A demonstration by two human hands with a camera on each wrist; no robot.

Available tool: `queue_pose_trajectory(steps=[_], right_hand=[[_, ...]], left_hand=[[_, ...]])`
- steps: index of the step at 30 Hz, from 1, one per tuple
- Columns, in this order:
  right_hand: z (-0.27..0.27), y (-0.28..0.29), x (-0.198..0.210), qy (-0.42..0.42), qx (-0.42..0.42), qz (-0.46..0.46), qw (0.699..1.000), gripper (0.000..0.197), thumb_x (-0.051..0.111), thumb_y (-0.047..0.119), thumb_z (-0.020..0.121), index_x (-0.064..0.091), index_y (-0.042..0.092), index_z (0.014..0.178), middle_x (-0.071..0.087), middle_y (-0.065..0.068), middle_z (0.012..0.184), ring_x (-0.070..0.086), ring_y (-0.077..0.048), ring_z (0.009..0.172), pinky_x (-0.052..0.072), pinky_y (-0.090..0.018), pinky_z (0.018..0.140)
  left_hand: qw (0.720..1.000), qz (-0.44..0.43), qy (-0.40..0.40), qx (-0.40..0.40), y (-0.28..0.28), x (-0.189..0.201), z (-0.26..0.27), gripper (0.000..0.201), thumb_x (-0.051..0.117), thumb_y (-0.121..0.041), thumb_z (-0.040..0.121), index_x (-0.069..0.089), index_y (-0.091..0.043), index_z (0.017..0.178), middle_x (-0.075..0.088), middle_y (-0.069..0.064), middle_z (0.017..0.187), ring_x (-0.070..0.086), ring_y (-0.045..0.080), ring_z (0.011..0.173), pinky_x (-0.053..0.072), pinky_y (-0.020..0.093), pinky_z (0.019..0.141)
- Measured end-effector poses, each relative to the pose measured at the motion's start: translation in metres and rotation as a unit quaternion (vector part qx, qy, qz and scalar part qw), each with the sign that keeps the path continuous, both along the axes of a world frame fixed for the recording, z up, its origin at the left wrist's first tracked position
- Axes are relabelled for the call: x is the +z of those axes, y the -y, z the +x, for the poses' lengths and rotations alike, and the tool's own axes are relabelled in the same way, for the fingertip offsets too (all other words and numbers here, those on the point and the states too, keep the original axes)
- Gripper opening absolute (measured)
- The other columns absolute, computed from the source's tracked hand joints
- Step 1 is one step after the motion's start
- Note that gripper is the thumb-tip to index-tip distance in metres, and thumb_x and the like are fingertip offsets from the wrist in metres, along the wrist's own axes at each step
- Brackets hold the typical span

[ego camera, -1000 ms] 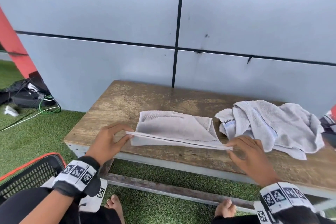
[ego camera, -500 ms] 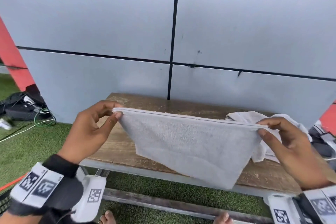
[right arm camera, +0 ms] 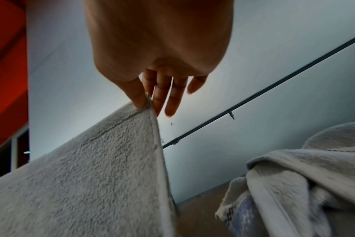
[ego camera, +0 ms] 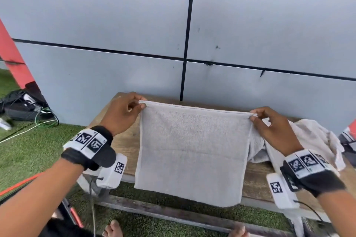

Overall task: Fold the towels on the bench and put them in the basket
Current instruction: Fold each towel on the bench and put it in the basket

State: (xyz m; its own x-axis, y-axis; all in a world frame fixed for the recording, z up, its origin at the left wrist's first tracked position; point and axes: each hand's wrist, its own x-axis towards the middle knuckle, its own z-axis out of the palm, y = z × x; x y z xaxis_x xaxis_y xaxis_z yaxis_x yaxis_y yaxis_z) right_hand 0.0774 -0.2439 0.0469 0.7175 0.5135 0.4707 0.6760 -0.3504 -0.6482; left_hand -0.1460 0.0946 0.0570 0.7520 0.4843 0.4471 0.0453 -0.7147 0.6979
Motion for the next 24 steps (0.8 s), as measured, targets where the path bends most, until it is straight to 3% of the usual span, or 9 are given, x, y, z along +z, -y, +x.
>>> queue_pose_trajectory(steps=[3, 6, 7, 9, 11, 14, 17, 21, 24], right_hand=[[0.021, -0.020, 0.005, 0.016, -0.015, -0.015, 1.000, 0.019, 0.063, 0.013, 0.087, 0.059, 0.031, 0.086, 0.064, 0.009, 0.085, 0.060, -0.009, 0.084, 0.038, -0.005, 0.081], [0.033, -0.032, 0.008, 0.033, -0.023, -0.033, 0.999, 0.013, 0.064, 0.018, 0.085, 0.059, 0.030, 0.089, 0.066, 0.004, 0.089, 0.062, -0.015, 0.087, 0.043, -0.027, 0.095], [0.033, -0.034, 0.006, 0.030, -0.019, -0.043, 0.998, 0.013, 0.065, 0.019, 0.085, 0.060, 0.029, 0.089, 0.066, 0.004, 0.089, 0.063, -0.014, 0.086, 0.043, -0.025, 0.093], [0.029, -0.032, -0.002, 0.027, -0.001, -0.066, 0.997, 0.012, 0.067, 0.017, 0.084, 0.062, 0.027, 0.090, 0.067, 0.003, 0.089, 0.062, -0.007, 0.081, 0.040, -0.008, 0.081], [0.021, -0.024, -0.016, 0.051, 0.020, -0.079, 0.995, 0.018, 0.069, 0.014, 0.082, 0.062, 0.030, 0.088, 0.068, 0.005, 0.088, 0.060, -0.002, 0.080, 0.039, -0.005, 0.077], [0.007, -0.003, -0.041, 0.066, 0.063, -0.092, 0.992, 0.018, 0.070, 0.020, 0.079, 0.062, 0.033, 0.089, 0.067, 0.017, 0.087, 0.059, 0.002, 0.088, 0.040, -0.011, 0.083], [-0.005, 0.012, -0.066, 0.043, 0.081, -0.118, 0.989, 0.014, 0.072, 0.023, 0.077, 0.068, 0.026, 0.091, 0.064, 0.027, 0.092, 0.060, 0.001, 0.091, 0.045, -0.033, 0.088], [-0.013, 0.016, -0.080, 0.018, 0.096, -0.129, 0.987, 0.022, 0.073, 0.013, 0.078, 0.068, 0.025, 0.095, 0.069, 0.013, 0.093, 0.062, -0.002, 0.087, 0.047, -0.021, 0.074], [-0.005, 0.005, -0.071, 0.020, 0.071, -0.135, 0.988, 0.018, 0.072, 0.015, 0.079, 0.067, 0.026, 0.093, 0.068, 0.011, 0.088, 0.063, -0.008, 0.086, 0.049, -0.030, 0.080]], left_hand=[[0.999, 0.009, -0.006, 0.030, -0.016, 0.000, 0.021, 0.009, 0.060, -0.011, 0.089, 0.064, -0.015, 0.096, 0.066, 0.001, 0.089, 0.060, 0.014, 0.082, 0.043, 0.016, 0.074], [0.999, 0.025, -0.011, 0.047, -0.026, -0.006, 0.032, 0.010, 0.060, -0.011, 0.089, 0.064, -0.013, 0.098, 0.063, -0.002, 0.092, 0.058, 0.015, 0.083, 0.042, 0.023, 0.078], [0.998, 0.038, -0.015, 0.047, -0.028, -0.011, 0.033, 0.011, 0.061, -0.009, 0.088, 0.064, -0.011, 0.098, 0.062, -0.001, 0.094, 0.058, 0.015, 0.083, 0.042, 0.024, 0.078], [0.997, 0.074, -0.019, 0.031, -0.031, -0.023, 0.026, 0.010, 0.063, -0.008, 0.086, 0.065, -0.010, 0.096, 0.062, 0.002, 0.095, 0.058, 0.017, 0.082, 0.042, 0.025, 0.077], [0.991, 0.130, -0.031, 0.003, -0.031, -0.039, 0.013, 0.007, 0.064, -0.015, 0.083, 0.064, -0.017, 0.090, 0.063, -0.002, 0.090, 0.057, 0.014, 0.081, 0.045, 0.030, 0.076], [0.976, 0.201, -0.075, -0.025, -0.025, -0.063, -0.014, 0.018, 0.055, -0.036, 0.076, 0.063, -0.022, 0.084, 0.060, -0.015, 0.086, 0.058, 0.009, 0.080, 0.045, 0.038, 0.077], [0.972, 0.216, -0.094, -0.026, -0.013, -0.079, -0.034, 0.023, 0.051, -0.041, 0.077, 0.063, -0.025, 0.088, 0.057, -0.019, 0.089, 0.058, 0.008, 0.082, 0.040, 0.037, 0.077], [0.979, 0.182, -0.093, -0.015, -0.016, -0.088, -0.034, 0.026, 0.049, -0.041, 0.081, 0.063, -0.024, 0.094, 0.057, -0.017, 0.091, 0.056, 0.006, 0.083, 0.044, 0.036, 0.078], [0.982, 0.166, -0.092, -0.005, -0.022, -0.079, -0.018, 0.017, 0.058, -0.029, 0.082, 0.066, -0.019, 0.094, 0.062, -0.010, 0.088, 0.059, 0.010, 0.078, 0.051, 0.038, 0.075]])
